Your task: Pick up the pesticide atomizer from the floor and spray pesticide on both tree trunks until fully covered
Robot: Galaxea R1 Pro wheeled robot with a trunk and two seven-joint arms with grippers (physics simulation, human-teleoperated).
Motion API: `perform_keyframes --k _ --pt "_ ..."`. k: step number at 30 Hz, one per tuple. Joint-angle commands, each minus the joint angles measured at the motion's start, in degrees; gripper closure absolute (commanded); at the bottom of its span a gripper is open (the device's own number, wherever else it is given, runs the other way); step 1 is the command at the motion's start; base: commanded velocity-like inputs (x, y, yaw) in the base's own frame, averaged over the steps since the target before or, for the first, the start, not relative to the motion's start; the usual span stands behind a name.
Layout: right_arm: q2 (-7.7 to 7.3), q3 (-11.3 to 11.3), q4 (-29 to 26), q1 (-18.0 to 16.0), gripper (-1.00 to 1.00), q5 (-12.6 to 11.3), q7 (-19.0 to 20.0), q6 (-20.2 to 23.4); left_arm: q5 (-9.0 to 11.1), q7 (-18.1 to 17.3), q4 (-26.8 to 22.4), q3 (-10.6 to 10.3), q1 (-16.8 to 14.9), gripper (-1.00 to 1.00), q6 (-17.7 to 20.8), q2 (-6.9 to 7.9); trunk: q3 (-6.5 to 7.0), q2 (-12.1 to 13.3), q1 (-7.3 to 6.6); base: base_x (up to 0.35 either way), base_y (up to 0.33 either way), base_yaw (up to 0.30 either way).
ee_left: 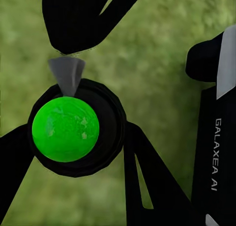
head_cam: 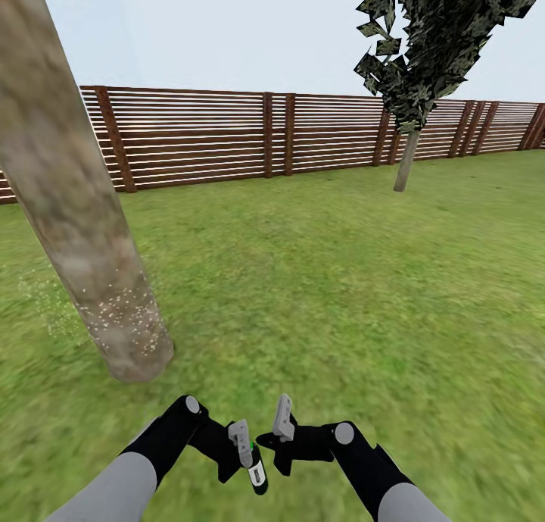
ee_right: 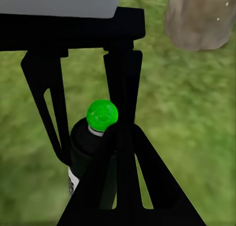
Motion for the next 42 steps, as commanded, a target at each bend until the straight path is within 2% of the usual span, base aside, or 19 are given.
perform_keyframes --k 1,16,18,21,29,31,37,42 --pt "0.00 -0.08 -0.06 -0.02 1.00 0.51 0.02 -0.30 -0.13 -0.26 -0.10 -0.01 -0.01 1.00 0.46 -0.01 -0.05 -0.02 -0.01 0.000 0.000 0.000" --pt "-0.01 -0.10 -0.07 -0.02 1.00 0.51 0.02 -0.30 0.10 -0.17 -0.36 0.25 -0.08 1.00 0.47 -0.17 -0.05 -0.02 -0.01 0.000 0.000 0.000" --pt "-0.01 -0.10 -0.06 -0.02 1.00 0.51 0.02 -0.30 1.21 -0.17 -0.36 0.24 -0.10 1.00 0.47 -0.18 -0.05 -0.02 -0.01 0.000 0.000 0.000" --pt "-0.01 -0.10 -0.06 -0.02 1.00 0.51 0.02 -0.30 1.67 -0.17 -0.35 0.19 -0.10 1.00 0.47 -0.19 -0.05 -0.02 -0.01 0.000 0.000 0.000" --pt "-0.01 -0.10 -0.06 -0.02 1.00 0.51 0.02 -0.30 1.25 -0.01 -0.03 -0.21 0.05 1.00 0.39 0.46 -0.05 -0.02 -0.01 0.000 0.000 0.000" --pt "-0.01 -0.10 -0.06 -0.02 1.00 0.51 0.02 -0.30 0.90 0.00 -0.01 -0.27 0.07 1.00 0.38 1.58 -0.05 -0.02 -0.01 0.000 0.000 0.000" --pt "-0.14 -0.10 0.07 -0.02 1.00 0.54 0.02 -0.30 0.59 -0.07 -0.01 -0.56 0.15 1.00 0.55 8.33 -0.05 -0.02 -0.01 0.000 0.000 0.000" --pt "-0.36 -0.10 0.34 -0.02 1.00 0.60 0.02 -0.30 0.58 -0.31 -0.01 -0.62 0.32 1.00 0.39 13.08 -0.05 -0.02 -0.01 0.000 0.000 0.000"
